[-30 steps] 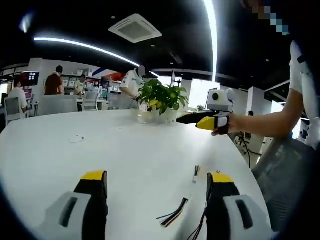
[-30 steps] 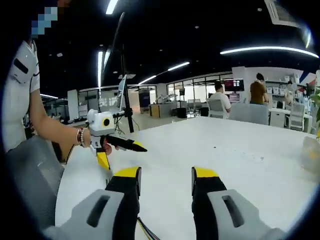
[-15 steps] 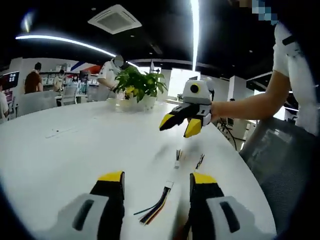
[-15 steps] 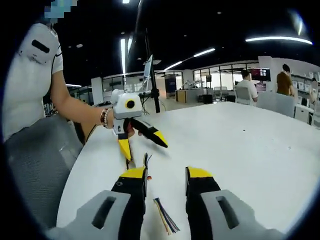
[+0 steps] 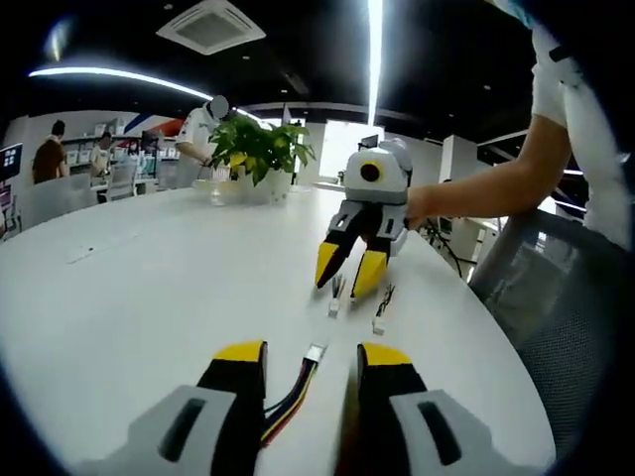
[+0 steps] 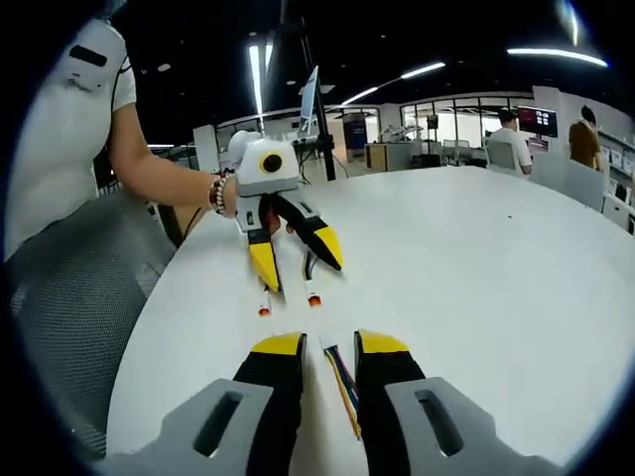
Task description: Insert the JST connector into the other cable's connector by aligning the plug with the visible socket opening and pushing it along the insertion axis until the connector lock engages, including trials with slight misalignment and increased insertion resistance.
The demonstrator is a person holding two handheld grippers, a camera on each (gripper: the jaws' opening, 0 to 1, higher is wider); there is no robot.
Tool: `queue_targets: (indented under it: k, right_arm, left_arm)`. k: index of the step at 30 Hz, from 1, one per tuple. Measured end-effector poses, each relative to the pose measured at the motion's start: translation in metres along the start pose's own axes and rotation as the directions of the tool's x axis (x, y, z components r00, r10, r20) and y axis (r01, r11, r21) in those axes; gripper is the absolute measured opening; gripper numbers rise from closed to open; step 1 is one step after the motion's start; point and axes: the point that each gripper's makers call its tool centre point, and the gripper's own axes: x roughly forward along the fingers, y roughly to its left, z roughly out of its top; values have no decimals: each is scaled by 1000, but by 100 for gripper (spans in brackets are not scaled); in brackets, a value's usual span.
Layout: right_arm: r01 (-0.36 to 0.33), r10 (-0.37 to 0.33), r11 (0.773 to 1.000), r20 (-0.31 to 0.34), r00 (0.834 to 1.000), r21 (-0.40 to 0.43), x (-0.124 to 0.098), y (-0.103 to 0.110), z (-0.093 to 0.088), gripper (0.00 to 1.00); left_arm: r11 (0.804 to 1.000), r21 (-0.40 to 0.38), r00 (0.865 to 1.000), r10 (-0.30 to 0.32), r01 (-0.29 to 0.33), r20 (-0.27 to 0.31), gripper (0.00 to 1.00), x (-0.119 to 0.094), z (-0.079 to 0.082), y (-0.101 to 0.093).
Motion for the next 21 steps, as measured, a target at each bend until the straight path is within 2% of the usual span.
queue_targets:
  k: [3, 7, 16, 19, 21]
  right_arm:
    - [3, -3, 1000, 2, 1000, -2, 2, 1, -1, 17]
    - [10, -10, 1000, -1, 1000, -11, 3, -1, -1, 11]
    - [12, -12, 1000, 5, 1000, 11, 3, -1, -4, 8]
    - [9, -9, 1000, 9, 1000, 16, 3, 0, -4, 7]
    - [3, -3, 1000, 11, 1000, 18, 3, 1, -4, 5]
  left_arm:
    - [1000, 18, 1000, 1, -1, -3, 25, 1, -1, 0]
    - [1000, 0, 1000, 2, -2, 5, 22, 1, -2, 2]
    - [1000, 13, 1000, 4, -4, -15, 18, 1, -9, 3]
    - [1000, 8, 1000, 2, -2, -20, 12, 1, -10, 3]
    - [1000, 10, 1000, 4, -4, -18, 12, 0, -10, 4]
